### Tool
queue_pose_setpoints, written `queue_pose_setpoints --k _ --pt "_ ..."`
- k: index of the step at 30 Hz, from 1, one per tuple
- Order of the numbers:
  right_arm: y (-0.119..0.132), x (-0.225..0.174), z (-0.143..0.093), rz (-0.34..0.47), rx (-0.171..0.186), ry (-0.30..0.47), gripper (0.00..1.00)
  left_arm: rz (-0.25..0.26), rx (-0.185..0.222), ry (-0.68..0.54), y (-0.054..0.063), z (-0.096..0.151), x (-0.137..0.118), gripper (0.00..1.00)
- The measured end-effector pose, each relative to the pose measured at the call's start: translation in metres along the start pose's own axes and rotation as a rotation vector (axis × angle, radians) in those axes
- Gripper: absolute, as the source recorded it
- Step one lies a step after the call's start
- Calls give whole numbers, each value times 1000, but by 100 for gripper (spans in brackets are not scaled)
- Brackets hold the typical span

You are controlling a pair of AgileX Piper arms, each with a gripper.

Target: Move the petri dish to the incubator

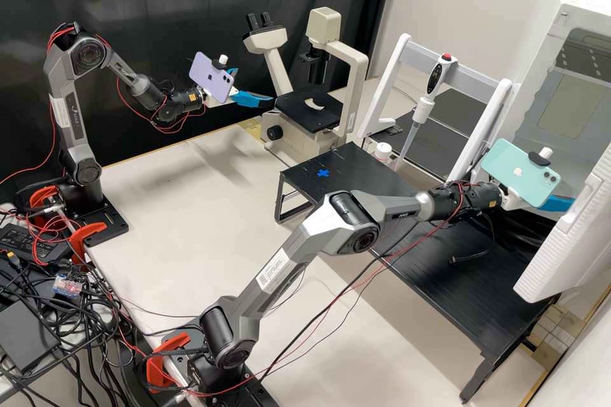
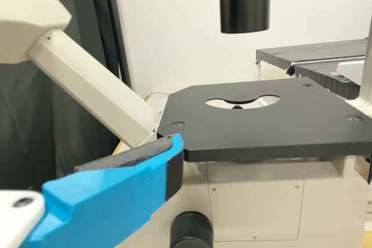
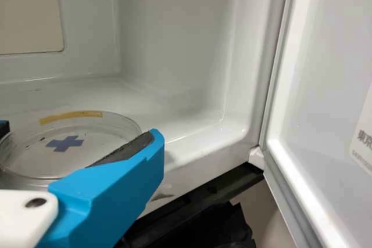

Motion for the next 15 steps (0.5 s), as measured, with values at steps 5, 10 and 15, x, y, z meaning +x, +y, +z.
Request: queue_pose_setpoints --k 5,10,15 --pt "-4 3 0 -3 -22 -7 100 0 0 0 0 0 0 100" --pt "-5 3 -1 -5 -31 -4 100 0 0 0 0 0 0 100" --pt "-15 2 7 -36 -23 -11 100 0 0 0 0 0 0 100"
